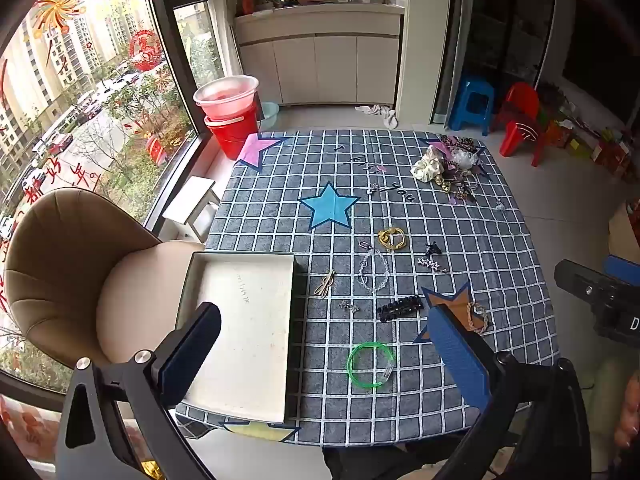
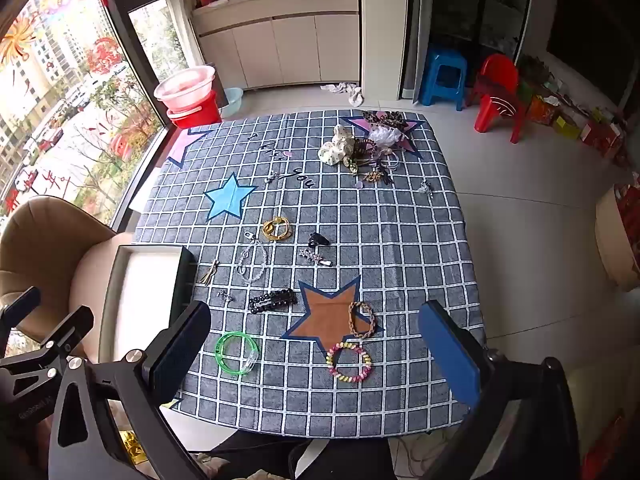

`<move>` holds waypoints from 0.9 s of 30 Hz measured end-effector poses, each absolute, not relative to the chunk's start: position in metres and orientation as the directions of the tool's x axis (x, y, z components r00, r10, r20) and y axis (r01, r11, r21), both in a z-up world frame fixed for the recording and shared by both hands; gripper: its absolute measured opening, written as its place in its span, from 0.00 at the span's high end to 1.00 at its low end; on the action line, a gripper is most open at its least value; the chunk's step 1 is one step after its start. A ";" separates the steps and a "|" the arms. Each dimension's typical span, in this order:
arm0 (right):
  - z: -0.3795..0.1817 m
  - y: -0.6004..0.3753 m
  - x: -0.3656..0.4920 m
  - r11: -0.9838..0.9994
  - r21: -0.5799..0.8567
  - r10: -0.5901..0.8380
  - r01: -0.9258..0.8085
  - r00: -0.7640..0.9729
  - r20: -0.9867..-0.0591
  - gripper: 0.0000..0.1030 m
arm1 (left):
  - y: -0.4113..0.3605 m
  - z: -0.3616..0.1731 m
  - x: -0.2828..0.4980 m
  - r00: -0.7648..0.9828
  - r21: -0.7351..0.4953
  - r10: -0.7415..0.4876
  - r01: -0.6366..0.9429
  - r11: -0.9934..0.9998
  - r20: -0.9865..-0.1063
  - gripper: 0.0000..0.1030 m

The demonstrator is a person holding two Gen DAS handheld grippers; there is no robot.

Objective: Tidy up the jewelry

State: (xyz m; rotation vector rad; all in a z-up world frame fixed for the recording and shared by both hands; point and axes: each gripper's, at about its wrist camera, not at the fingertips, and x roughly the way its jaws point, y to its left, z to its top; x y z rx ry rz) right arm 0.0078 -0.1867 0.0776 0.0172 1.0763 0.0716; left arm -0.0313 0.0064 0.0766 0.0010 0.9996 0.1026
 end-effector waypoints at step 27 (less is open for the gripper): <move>0.075 -0.184 0.010 0.997 0.054 0.073 -0.054 0.461 -0.884 0.00 | 0.007 0.078 -0.033 0.540 0.060 0.097 -0.087 0.994 -0.836 0.00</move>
